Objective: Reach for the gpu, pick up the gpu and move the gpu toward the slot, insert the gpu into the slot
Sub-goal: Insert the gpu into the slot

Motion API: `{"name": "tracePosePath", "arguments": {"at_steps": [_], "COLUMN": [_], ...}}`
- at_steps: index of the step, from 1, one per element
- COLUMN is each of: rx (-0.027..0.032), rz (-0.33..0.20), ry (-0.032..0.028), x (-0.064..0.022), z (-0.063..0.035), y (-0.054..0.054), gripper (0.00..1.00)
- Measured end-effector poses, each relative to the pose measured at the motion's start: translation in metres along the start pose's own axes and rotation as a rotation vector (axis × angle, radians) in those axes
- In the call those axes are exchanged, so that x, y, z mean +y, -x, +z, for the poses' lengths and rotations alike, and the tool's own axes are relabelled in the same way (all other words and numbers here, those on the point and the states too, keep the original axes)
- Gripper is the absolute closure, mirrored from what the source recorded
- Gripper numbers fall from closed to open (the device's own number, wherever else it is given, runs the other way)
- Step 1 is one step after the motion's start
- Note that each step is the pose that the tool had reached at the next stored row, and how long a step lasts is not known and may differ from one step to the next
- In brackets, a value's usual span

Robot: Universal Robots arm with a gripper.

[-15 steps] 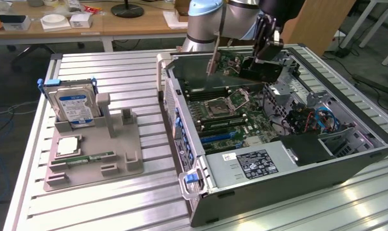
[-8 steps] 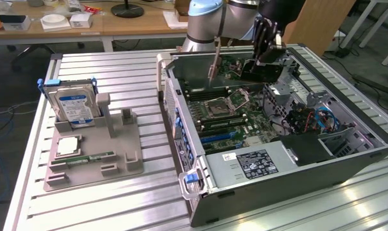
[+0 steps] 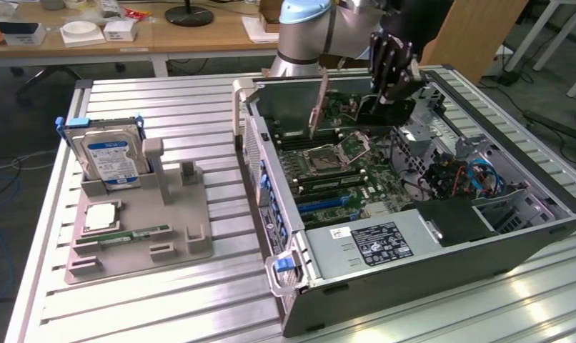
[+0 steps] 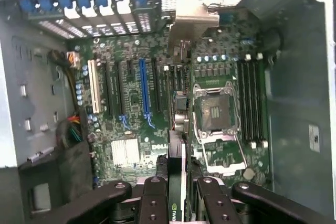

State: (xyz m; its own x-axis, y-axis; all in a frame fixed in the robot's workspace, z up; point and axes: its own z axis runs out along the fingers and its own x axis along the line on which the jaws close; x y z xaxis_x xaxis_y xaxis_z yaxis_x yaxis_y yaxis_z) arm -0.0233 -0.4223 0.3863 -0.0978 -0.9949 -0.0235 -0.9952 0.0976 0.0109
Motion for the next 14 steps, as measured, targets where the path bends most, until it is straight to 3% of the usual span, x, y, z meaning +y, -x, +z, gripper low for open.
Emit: {"name": "tracePosePath", "arguments": {"at_steps": [3, 14], "rx": [0.0004, 0.0012], "rz": [-0.046, -0.099], "ry": [0.0010, 0.0038], "x": [-0.0001, -0.0003], "z": [0.0053, 0.0252], "y": [0.000, -0.003], "gripper": [0.74, 0.74]}}
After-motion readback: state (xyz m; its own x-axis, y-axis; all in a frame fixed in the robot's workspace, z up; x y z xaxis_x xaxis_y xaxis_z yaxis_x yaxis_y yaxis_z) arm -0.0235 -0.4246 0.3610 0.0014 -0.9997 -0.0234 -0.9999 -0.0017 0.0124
